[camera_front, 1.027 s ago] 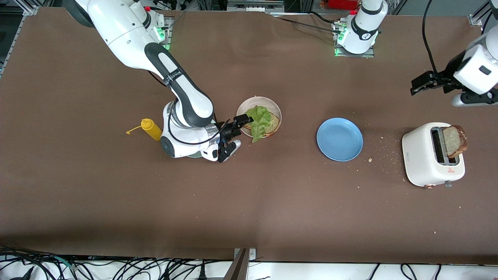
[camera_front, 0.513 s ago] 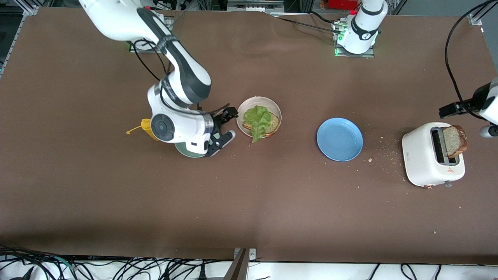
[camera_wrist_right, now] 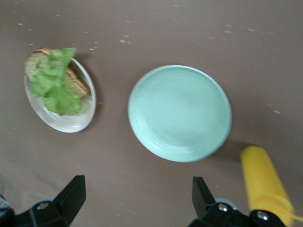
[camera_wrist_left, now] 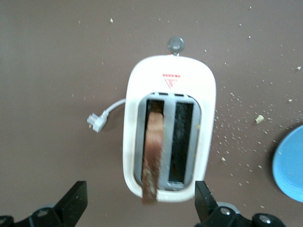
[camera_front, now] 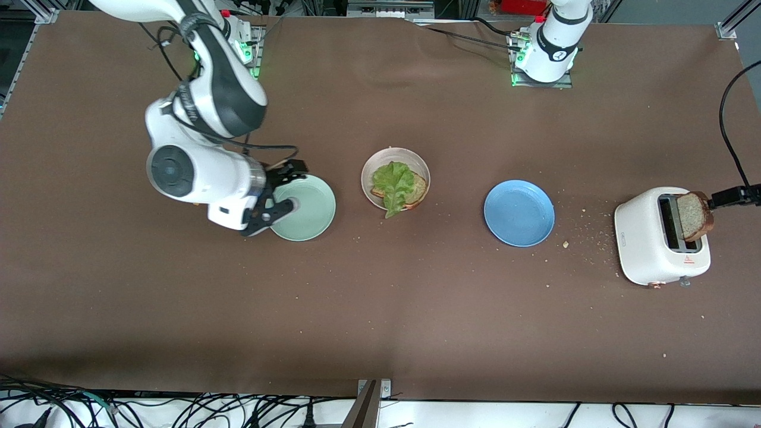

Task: Make sandwich in beige plate with both arms
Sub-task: 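Withdraw the right gripper while the left gripper grasps the toaster bread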

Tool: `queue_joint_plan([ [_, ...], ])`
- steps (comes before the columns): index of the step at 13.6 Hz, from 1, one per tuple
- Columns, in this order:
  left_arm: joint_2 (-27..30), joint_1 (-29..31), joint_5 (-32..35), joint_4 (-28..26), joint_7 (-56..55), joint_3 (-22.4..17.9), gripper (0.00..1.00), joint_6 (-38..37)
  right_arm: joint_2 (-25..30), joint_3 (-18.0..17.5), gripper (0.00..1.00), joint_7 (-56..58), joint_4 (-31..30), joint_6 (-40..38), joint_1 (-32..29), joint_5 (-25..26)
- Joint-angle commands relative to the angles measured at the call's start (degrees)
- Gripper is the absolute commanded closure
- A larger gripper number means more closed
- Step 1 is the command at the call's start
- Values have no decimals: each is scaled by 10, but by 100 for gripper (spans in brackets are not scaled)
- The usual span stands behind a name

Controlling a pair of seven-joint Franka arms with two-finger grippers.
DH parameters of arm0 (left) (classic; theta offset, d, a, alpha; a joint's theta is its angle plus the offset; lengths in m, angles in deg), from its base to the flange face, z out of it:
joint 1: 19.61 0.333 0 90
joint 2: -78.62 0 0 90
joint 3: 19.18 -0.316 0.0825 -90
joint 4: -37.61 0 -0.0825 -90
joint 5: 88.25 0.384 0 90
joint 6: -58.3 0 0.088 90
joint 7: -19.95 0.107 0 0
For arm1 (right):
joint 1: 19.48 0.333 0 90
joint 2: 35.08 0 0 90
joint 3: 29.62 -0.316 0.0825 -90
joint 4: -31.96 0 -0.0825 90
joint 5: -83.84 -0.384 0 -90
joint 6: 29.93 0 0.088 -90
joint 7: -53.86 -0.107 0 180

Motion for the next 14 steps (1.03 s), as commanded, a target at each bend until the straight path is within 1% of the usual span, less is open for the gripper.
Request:
queue_joint_plan([
  [1, -24, 24, -46, 9, 50, 9, 0, 13, 56, -1, 0, -9, -65, 3, -28, 52],
  [2, -25, 24, -51, 3, 49, 9, 1, 13, 64, -1, 0, -8, -68, 1, -42, 66],
  [3, -31, 24, -58, -4, 47, 10, 2, 13, 71, 7, 0, -6, -69, -2, -50, 74],
  [4, -32, 24, -76, -17, 47, 9, 2, 12, 78, 25, 0, -4, -68, -2, -51, 79],
  [5, -31, 25, -81, -26, 46, 9, 7, 11, 87, 40, 0, -1, -68, -2, -51, 82],
  [7, -31, 31, -76, -26, 74, 8, 46, -1, 105, 65, 0, -6, -68, 4, -53, 81],
  [8, -29, 32, -76, -25, 112, 8, 73, -11, 113, 70, 0, -8, -67, 8, -59, 81],
  [9, -29, 32, -74, -24, 139, 8, 89, -11, 121, 71, 0, -6, -66, 8, -63, 82],
  [10, -29, 32, -68, -22, 162, 7, 100, -12, 126, 75, 0, -6, -66, 8, -67, 82],
  [11, -29, 35, -60, -21, 205, 7, 100, -13, 128, 78, 0, -6, -63, 8, -67, 83],
  [14, -25, 41, -58, -16, 218, 8, 100, -14, 146, 78, 0, -8, -60, 21, -67, 130],
])
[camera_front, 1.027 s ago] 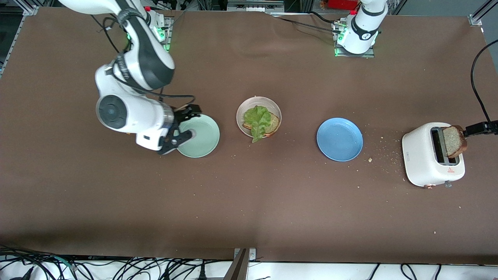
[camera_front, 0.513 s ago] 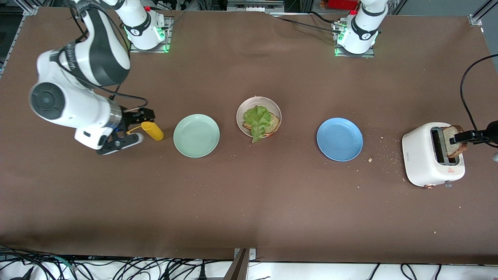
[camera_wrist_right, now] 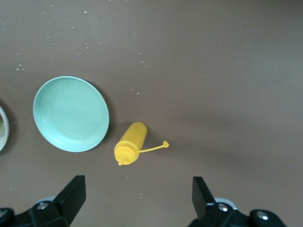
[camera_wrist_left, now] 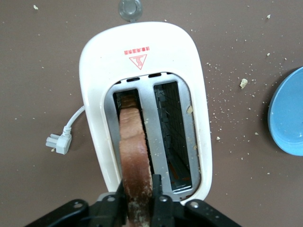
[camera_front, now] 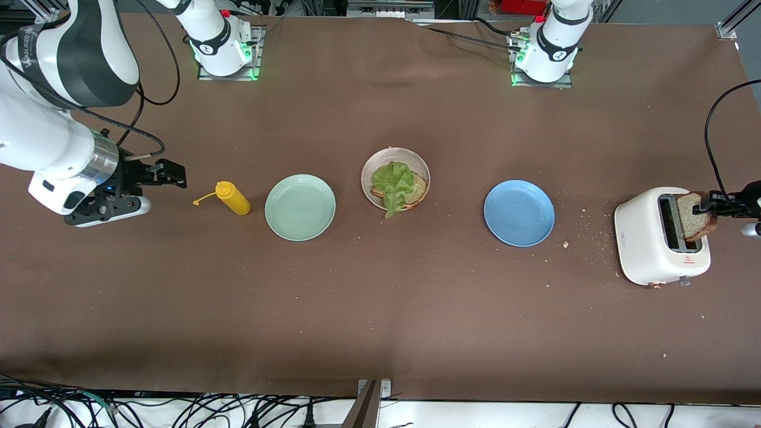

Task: Make sandwich in beige plate with both arms
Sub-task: 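Withdraw the right gripper while the left gripper grasps the toaster bread, then lift the bread slice and carry it over the beige plate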

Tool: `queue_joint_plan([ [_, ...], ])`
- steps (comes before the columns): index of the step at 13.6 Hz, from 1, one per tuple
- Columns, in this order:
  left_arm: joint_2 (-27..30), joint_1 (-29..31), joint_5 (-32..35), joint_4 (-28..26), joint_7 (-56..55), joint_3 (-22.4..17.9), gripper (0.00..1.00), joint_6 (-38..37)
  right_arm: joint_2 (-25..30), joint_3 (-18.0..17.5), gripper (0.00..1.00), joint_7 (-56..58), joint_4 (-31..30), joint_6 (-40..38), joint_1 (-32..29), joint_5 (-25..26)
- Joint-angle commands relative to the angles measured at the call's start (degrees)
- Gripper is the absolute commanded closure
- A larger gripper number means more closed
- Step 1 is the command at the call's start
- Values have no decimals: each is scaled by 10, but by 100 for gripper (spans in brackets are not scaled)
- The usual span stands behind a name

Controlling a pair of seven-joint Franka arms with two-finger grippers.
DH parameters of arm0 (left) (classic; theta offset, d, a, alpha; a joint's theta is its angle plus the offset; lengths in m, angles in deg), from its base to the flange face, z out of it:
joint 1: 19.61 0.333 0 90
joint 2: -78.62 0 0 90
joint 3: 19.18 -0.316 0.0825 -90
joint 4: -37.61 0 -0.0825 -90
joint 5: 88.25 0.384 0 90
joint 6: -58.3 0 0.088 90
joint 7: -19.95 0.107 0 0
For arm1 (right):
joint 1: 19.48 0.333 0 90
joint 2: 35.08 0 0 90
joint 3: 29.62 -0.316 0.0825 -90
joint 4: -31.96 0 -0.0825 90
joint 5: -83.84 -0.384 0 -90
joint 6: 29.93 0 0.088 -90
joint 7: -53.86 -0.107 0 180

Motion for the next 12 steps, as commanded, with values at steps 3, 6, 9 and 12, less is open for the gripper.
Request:
queue_joint_plan([
  [3, 34, 2, 6, 23, 23, 8, 100, -52, 40, -3, 0, -22, -13, 22, -5, 41],
  [6, 42, -15, 8, 80, 1, 23, 100, -145, 54, -4, 0, -47, 1, 25, -19, 41],
  [9, 51, -62, 16, 132, -28, 27, 100, -238, 63, -6, 0, -48, 1, 20, -32, 33],
  [12, 53, -154, 23, 151, -28, 27, 100, -315, 68, -6, 0, -54, 1, 23, -34, 20],
])
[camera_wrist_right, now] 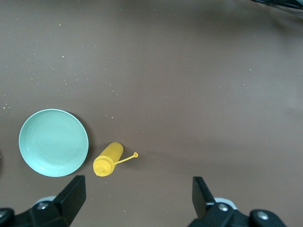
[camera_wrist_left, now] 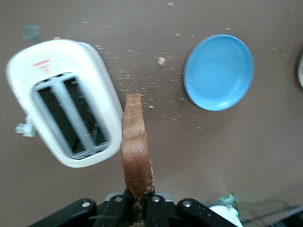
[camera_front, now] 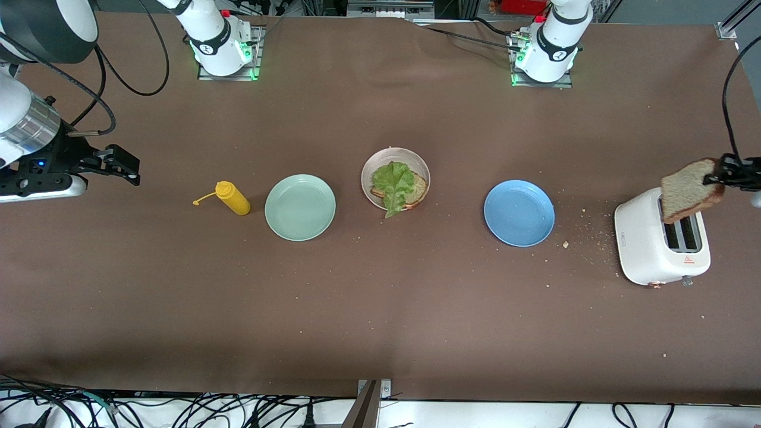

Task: Make sandwich in beige plate with both arms
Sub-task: 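Lift the bread slice and carry it over the beige plate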

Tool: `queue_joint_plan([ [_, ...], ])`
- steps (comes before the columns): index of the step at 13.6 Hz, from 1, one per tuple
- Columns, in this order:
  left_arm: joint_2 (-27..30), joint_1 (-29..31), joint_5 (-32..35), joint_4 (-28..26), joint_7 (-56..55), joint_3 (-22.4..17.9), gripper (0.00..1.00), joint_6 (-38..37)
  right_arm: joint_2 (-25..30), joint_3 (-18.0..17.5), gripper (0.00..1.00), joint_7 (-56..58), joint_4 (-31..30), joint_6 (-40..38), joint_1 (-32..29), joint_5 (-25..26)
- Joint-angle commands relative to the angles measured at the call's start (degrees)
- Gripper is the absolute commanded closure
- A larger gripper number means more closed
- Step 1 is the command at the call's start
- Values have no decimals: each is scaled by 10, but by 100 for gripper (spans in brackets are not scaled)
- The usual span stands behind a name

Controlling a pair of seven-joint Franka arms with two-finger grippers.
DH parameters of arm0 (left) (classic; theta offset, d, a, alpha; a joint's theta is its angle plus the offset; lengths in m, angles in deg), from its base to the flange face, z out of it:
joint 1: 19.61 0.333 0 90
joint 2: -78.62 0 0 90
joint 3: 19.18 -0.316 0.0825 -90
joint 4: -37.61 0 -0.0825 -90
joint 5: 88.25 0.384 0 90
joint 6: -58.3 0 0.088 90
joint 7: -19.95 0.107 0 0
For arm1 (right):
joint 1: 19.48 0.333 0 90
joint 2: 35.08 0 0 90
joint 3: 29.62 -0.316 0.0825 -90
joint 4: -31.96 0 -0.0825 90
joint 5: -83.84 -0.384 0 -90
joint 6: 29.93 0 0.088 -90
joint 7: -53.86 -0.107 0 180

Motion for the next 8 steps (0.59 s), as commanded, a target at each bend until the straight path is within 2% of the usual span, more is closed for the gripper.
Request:
queue_joint_plan([
  [1, -5, -87, 18, 18, -15, -2, 100, -49, 11, -7, 0, -12, -3, -4, -6, -9],
  [4, -7, -153, -8, 18, -46, 2, 100, -49, 6, -5, 0, -17, -7, -4, -3, -10],
  [8, -34, -200, -131, 8, -106, 3, 100, -57, 6, -7, 0, -20, -7, -4, 0, -10],
])
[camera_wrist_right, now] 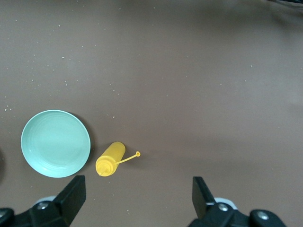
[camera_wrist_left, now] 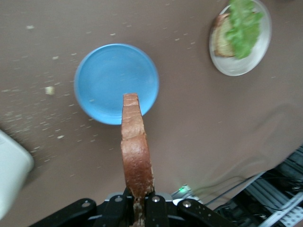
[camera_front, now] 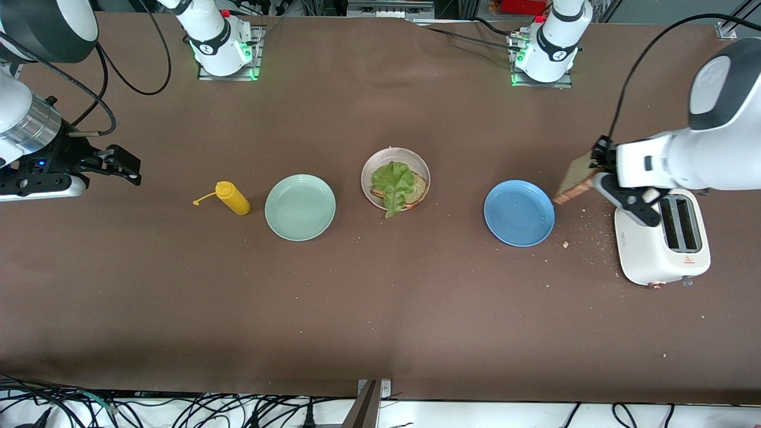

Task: Make sandwich in beige plate with both arms
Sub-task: 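Lift the bread slice and carry it over the beige plate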

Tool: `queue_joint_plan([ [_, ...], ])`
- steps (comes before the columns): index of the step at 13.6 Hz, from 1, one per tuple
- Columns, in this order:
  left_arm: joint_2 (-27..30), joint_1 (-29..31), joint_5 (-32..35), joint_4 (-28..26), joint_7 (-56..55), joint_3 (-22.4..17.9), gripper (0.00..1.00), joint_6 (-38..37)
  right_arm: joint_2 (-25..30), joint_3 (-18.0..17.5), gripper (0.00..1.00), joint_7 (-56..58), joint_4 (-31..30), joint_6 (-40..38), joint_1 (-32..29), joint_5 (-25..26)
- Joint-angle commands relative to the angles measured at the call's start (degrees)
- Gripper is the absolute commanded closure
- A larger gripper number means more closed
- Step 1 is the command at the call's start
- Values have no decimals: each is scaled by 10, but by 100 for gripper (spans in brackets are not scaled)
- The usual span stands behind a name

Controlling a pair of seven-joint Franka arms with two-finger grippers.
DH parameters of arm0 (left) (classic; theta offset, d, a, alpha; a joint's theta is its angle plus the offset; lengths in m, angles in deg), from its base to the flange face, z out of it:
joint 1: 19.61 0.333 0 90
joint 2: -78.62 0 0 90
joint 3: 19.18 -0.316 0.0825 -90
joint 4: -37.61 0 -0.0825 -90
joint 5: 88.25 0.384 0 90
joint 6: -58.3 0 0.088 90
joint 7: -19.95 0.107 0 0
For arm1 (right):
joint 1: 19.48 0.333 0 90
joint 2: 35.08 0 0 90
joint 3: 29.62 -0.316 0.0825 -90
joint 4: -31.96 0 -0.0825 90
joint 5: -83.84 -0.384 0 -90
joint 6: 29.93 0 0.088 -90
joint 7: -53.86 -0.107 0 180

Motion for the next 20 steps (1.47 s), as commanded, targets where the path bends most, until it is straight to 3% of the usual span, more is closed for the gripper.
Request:
queue_joint_plan([
  [1, -34, -32, -84, 7, -43, -5, 100, -15, 7, -4, 0, -9, -5, -3, -1, -9],
  [5, -142, -55, -244, 14, -58, -5, 100, -1, 9, -4, 0, -17, -6, -7, -2, -9],
  [9, -209, -103, -339, 9, -50, -6, 100, 21, 9, 0, 0, -33, -6, -14, -4, -9],
  [13, -269, -146, -435, 1, -49, -6, 100, 153, 9, 6, 0, -49, -2, -32, -5, -9],
  [19, -277, -166, -427, -58, 56, -8, 100, 224, 15, 11, 0, -46, -6, -44, -11, -9],
  [20, -277, -166, -427, -64, 70, -9, 58, 228, 18, 11, 0, -47, -5, -45, -11, -9],
])
